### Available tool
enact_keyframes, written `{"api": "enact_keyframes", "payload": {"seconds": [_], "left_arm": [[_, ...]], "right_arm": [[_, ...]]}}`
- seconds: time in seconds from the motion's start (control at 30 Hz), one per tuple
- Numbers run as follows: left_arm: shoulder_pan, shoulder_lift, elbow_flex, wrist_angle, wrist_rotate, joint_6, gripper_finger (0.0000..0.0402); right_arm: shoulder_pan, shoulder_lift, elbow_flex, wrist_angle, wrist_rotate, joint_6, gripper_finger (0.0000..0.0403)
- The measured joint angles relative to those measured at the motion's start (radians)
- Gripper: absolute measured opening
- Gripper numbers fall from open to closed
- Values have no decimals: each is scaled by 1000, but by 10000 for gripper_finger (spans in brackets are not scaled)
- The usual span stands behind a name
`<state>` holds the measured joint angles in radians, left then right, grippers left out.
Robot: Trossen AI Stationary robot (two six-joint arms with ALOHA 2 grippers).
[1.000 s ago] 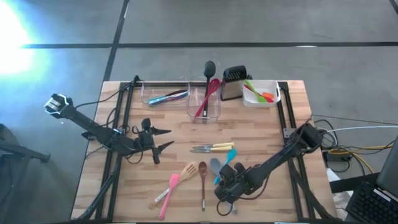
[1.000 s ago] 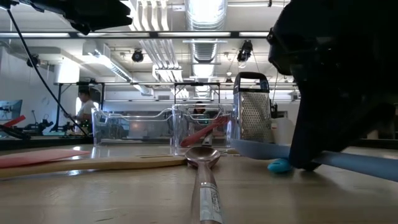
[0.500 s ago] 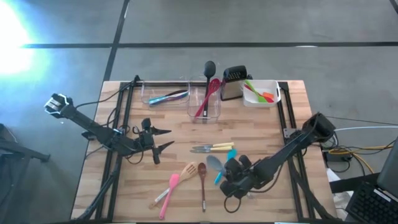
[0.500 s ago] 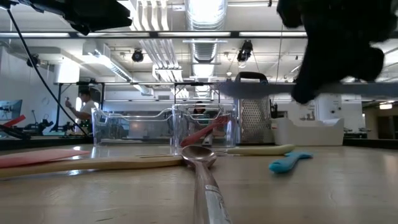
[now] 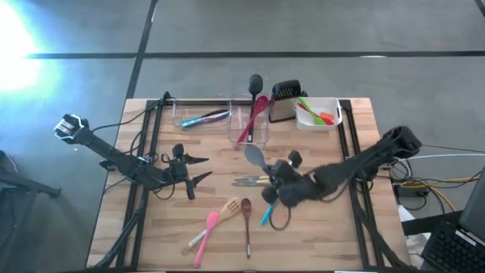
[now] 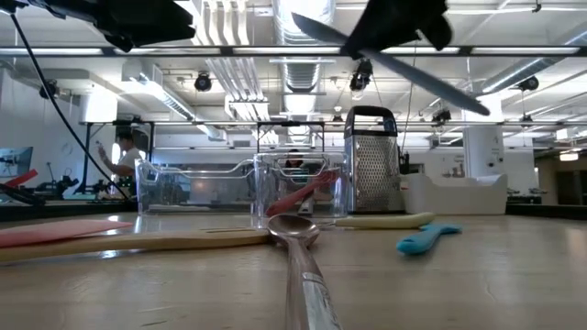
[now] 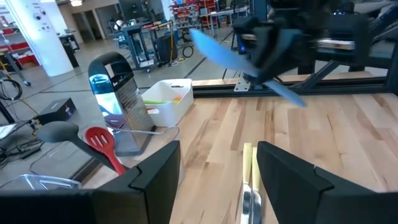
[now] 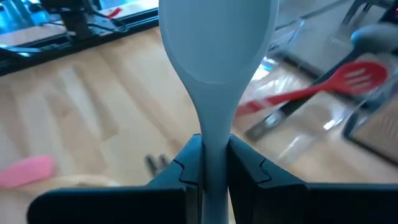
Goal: Pick & Place Kitchen Items
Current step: Put the gray serving spoon into the right transparent bin
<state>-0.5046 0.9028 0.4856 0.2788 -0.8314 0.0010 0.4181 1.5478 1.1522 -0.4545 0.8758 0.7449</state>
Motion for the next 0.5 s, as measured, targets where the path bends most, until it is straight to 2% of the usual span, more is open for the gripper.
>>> {"api": "enact_keyframes", "payload": {"seconds": [0.27, 0.5], "left_arm": [[8, 0, 0, -2, 0, 3, 218], [8, 0, 0, -3, 0, 17, 218]], "right_arm": [[-269, -18, 0, 177, -254, -313, 30], [-493, -16, 1, 491, -491, -493, 30]]}}
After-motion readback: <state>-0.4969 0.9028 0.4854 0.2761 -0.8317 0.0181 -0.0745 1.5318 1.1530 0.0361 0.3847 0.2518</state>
